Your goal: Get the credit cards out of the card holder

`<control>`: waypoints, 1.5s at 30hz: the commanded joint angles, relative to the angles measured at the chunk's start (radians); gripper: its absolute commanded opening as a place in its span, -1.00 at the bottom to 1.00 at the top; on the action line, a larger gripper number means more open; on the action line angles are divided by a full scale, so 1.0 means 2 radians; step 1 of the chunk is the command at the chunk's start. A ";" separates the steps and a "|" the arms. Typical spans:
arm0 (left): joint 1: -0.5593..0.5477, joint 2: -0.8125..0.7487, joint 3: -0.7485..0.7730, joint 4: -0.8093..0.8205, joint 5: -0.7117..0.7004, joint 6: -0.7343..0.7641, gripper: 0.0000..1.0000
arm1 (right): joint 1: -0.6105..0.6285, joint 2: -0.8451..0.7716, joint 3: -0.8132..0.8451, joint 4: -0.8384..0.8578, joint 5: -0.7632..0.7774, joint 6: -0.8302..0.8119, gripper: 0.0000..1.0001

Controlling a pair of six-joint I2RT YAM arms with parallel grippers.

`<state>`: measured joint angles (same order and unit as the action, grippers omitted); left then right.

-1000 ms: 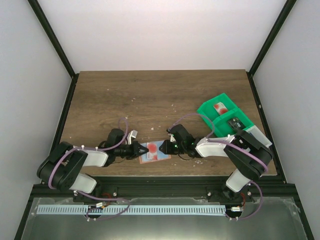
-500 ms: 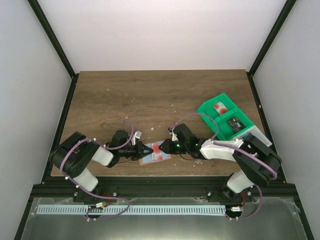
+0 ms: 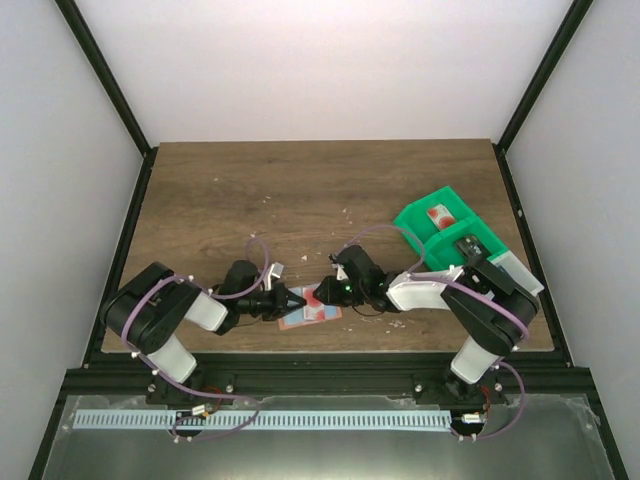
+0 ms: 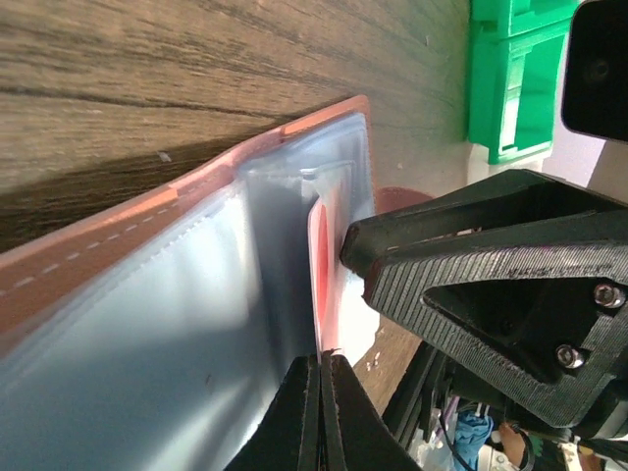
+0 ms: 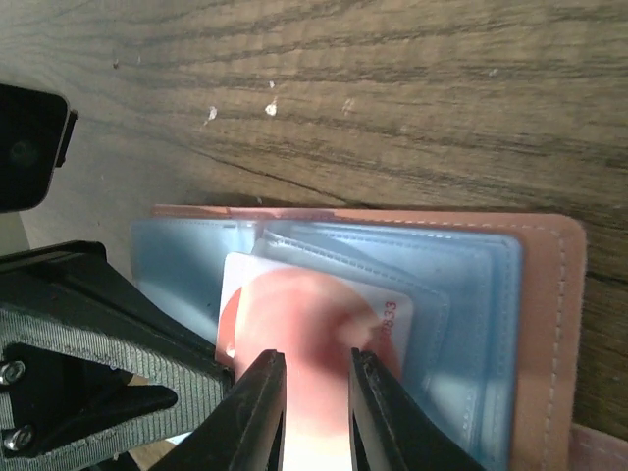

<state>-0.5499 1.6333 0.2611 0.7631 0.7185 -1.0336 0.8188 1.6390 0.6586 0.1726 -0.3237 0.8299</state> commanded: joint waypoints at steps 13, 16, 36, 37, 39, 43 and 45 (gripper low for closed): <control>0.032 -0.005 -0.007 -0.032 0.009 0.041 -1.00 | -0.005 0.045 -0.011 -0.057 0.067 -0.006 -0.60; 0.038 -0.006 -0.007 -0.034 0.018 0.043 -1.00 | -0.005 0.048 -0.013 -0.057 0.072 -0.009 -0.60; 0.066 -0.013 0.109 -0.289 0.025 0.202 -1.00 | -0.006 0.047 -0.019 -0.055 0.084 -0.014 -0.61; 0.068 -0.011 0.112 -0.294 0.028 0.207 -1.00 | -0.006 0.048 -0.019 -0.055 0.084 -0.015 -0.61; 0.070 -0.009 0.114 -0.297 0.030 0.209 -1.00 | -0.006 0.049 -0.019 -0.054 0.084 -0.015 -0.60; 0.074 -0.012 0.114 -0.294 0.031 0.199 -1.00 | -0.006 0.048 -0.020 -0.054 0.084 -0.016 -0.61; 0.075 -0.014 0.115 -0.297 0.030 0.195 -1.00 | -0.007 0.046 -0.021 -0.055 0.085 -0.015 -0.61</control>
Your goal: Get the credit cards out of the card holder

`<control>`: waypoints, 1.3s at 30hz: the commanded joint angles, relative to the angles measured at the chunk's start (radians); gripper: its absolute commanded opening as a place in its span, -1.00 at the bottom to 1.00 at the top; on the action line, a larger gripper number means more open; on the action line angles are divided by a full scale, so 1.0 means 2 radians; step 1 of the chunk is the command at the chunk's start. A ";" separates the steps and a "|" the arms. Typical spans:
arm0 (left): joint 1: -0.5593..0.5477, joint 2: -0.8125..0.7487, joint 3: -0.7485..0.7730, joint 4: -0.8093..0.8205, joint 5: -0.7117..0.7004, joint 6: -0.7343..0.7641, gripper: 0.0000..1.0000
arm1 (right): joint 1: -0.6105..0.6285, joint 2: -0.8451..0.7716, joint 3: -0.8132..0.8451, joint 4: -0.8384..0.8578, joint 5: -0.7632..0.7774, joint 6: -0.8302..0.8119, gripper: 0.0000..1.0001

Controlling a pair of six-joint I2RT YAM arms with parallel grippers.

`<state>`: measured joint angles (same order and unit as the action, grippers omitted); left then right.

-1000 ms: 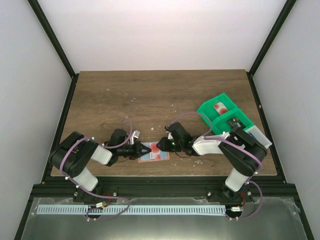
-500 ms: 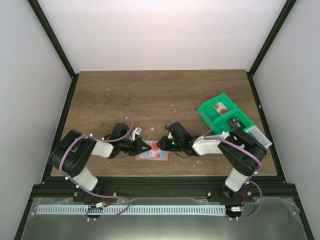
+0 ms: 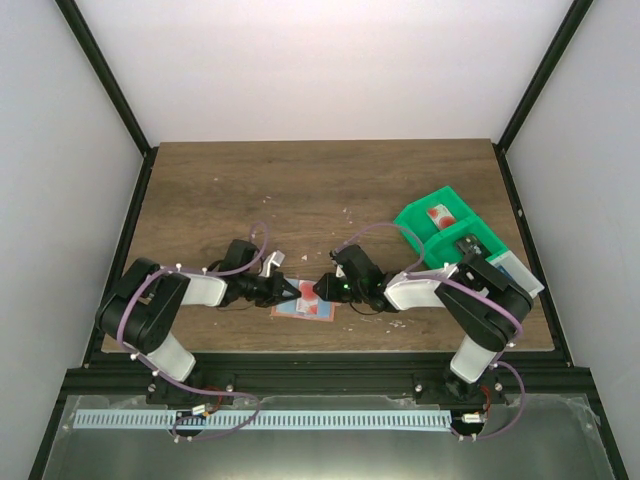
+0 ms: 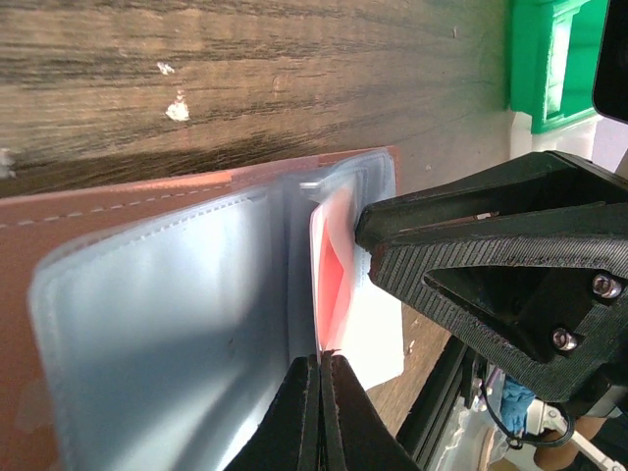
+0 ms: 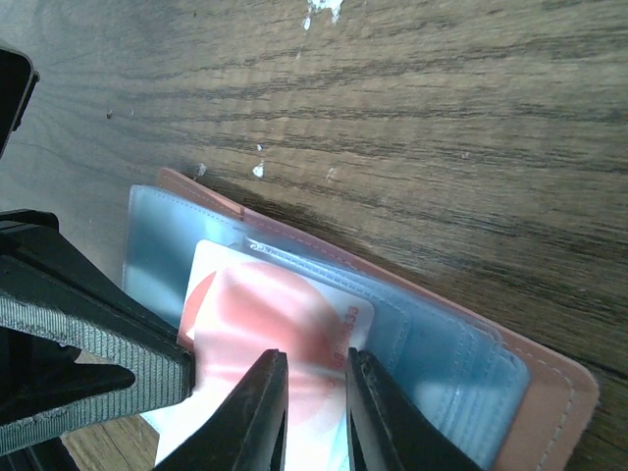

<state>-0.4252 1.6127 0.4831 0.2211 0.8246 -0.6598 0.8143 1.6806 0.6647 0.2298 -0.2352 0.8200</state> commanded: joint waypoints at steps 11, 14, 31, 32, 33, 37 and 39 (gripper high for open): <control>0.019 -0.024 -0.005 -0.042 -0.057 0.008 -1.00 | -0.005 0.023 -0.025 -0.084 0.043 -0.012 -0.61; 0.019 -0.025 -0.007 -0.040 -0.052 0.008 -1.00 | -0.005 0.023 -0.024 -0.084 0.043 -0.013 -0.61; 0.019 0.035 -0.097 0.267 0.056 -0.162 -1.00 | -0.030 -0.046 -0.070 0.047 -0.099 0.012 -0.57; 0.019 0.040 -0.100 0.281 0.059 -0.168 -1.00 | -0.031 -0.042 -0.077 0.072 -0.111 0.019 -0.57; 0.019 0.044 -0.104 0.296 0.063 -0.178 -1.00 | -0.031 -0.037 -0.079 0.087 -0.122 0.024 -0.57; 0.019 0.051 -0.117 0.361 0.071 -0.211 -1.00 | -0.031 -0.021 -0.080 0.117 -0.147 0.037 -0.55; 0.019 0.054 -0.122 0.388 0.073 -0.225 -1.00 | -0.031 -0.019 -0.082 0.124 -0.149 0.042 -0.55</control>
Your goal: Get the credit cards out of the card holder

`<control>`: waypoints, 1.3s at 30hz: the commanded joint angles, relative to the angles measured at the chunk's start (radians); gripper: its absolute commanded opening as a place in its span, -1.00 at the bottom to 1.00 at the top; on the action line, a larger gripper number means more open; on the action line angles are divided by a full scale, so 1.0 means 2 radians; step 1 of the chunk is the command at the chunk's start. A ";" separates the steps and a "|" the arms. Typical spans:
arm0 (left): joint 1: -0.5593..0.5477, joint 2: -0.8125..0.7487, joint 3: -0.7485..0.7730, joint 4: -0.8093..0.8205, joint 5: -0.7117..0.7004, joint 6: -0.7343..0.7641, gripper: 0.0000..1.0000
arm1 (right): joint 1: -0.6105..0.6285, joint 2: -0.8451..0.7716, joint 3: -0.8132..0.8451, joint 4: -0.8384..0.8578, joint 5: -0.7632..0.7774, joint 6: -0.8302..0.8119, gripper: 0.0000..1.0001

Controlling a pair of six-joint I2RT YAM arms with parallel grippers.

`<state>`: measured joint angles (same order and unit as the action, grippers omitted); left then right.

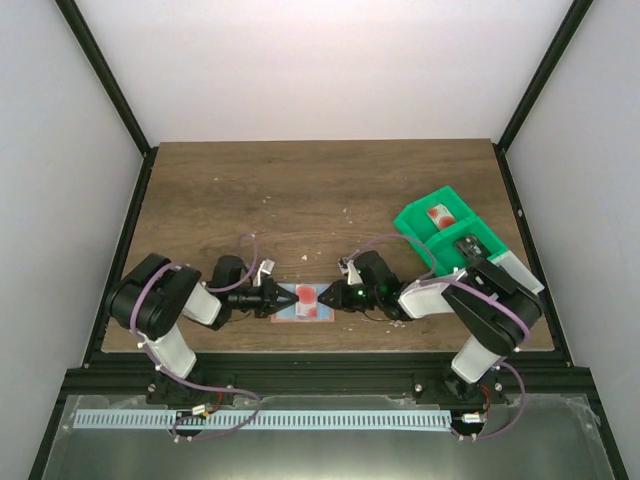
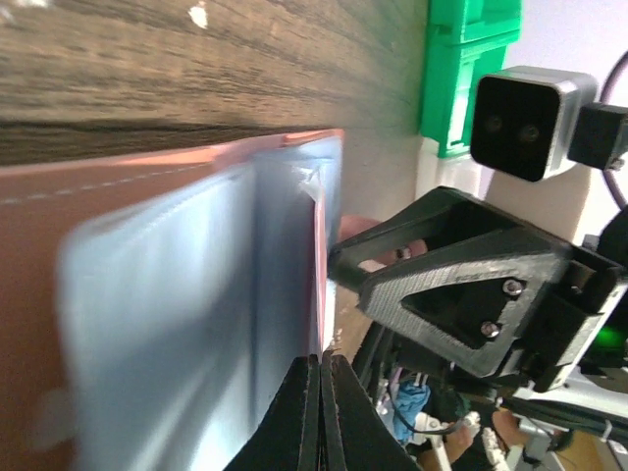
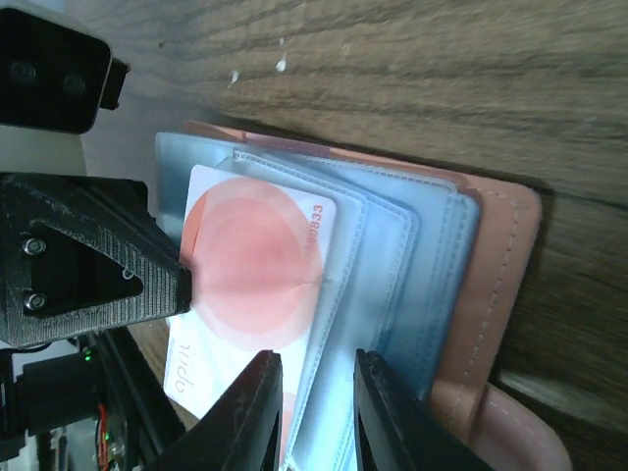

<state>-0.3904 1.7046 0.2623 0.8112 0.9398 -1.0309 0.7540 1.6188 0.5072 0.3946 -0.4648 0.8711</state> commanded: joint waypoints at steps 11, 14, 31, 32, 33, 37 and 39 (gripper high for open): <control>0.002 0.064 -0.038 0.235 0.029 -0.105 -1.00 | -0.001 -0.040 -0.011 0.026 -0.002 0.030 -0.55; 0.002 0.092 -0.043 0.277 0.031 -0.124 -1.00 | -0.001 -0.030 -0.005 0.023 -0.012 0.036 -0.56; 0.002 0.016 -0.021 0.049 -0.021 0.022 -1.00 | 0.003 0.036 0.014 0.011 -0.019 0.054 -0.58; 0.002 0.022 -0.025 0.071 -0.015 0.008 -1.00 | 0.003 0.040 0.014 0.016 -0.023 0.055 -0.58; 0.002 0.030 -0.033 0.102 -0.008 -0.009 -1.00 | 0.003 0.043 0.013 0.024 -0.028 0.056 -0.58; 0.002 0.076 -0.054 0.252 0.007 -0.086 -1.00 | 0.002 0.043 0.003 0.054 -0.038 0.064 -0.58; 0.002 0.101 -0.061 0.307 0.013 -0.112 -1.00 | 0.002 0.043 0.003 0.056 -0.039 0.063 -0.58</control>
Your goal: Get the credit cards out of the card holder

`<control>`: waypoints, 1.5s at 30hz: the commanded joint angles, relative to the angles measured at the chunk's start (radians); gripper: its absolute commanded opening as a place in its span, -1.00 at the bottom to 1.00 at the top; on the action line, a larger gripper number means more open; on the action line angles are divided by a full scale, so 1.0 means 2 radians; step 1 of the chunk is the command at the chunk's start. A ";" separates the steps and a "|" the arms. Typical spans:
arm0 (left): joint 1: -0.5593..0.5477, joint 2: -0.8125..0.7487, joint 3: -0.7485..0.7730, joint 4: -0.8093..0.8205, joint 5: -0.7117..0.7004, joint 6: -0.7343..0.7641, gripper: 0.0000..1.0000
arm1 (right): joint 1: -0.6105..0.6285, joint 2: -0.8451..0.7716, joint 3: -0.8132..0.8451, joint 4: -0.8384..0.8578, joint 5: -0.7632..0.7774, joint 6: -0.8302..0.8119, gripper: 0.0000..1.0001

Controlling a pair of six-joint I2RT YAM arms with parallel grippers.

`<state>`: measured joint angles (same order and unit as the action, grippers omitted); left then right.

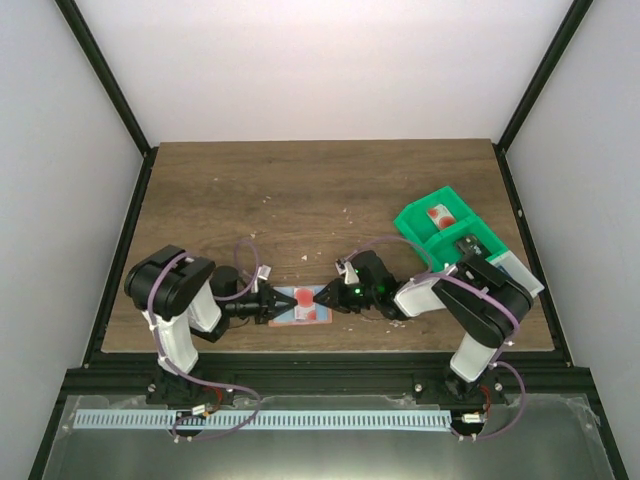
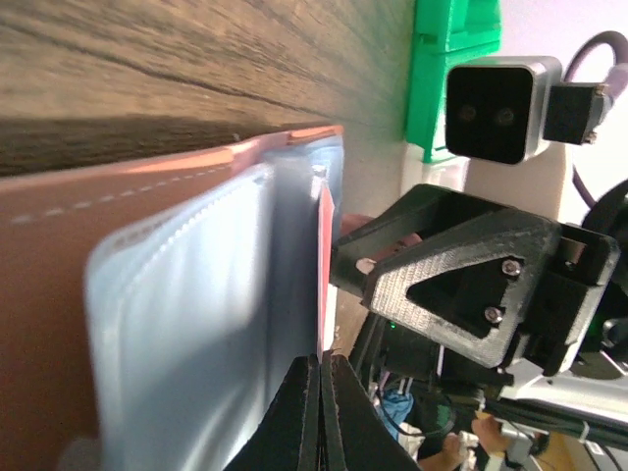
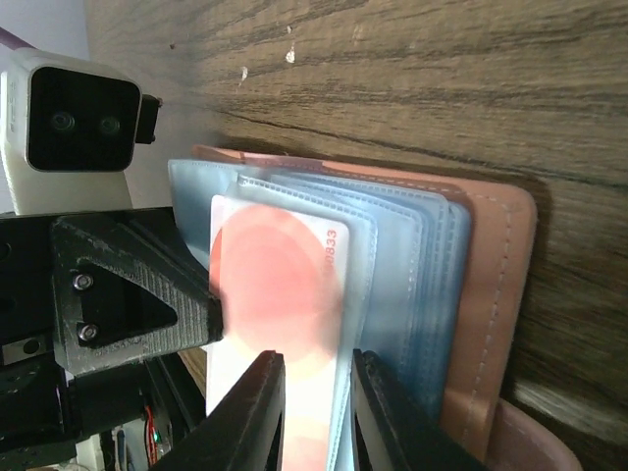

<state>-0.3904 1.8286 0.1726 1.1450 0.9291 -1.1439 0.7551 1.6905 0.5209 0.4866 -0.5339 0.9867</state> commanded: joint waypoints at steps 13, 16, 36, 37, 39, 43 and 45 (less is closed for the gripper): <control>0.002 0.146 -0.041 0.351 0.021 -0.150 -1.00 | 0.002 0.010 -0.004 0.005 -0.005 0.011 -0.61; 0.002 0.144 -0.041 0.351 0.021 -0.147 -1.00 | 0.002 0.009 -0.007 0.017 -0.011 0.014 -0.79; 0.000 0.041 -0.054 0.131 -0.022 -0.016 -1.00 | -0.004 -0.025 -0.013 -0.006 0.027 -0.014 -0.99; 0.001 0.028 -0.051 0.110 -0.025 -0.004 -1.00 | -0.005 -0.023 -0.013 -0.007 0.026 -0.015 -0.99; 0.000 0.002 -0.043 0.056 -0.033 0.021 -1.00 | -0.005 -0.020 -0.012 -0.010 0.029 -0.017 -0.99; 0.000 -0.042 -0.032 -0.033 -0.047 0.065 -1.00 | -0.007 -0.017 -0.011 -0.013 0.038 -0.023 -0.99; 0.000 -0.065 -0.030 -0.069 -0.057 0.081 -1.00 | -0.008 -0.018 -0.009 -0.021 0.045 -0.026 -0.99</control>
<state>-0.3878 1.7638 0.1013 1.1931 0.8665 -1.1030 0.7471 1.6543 0.4889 0.4782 -0.4847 0.9653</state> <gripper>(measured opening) 0.012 0.010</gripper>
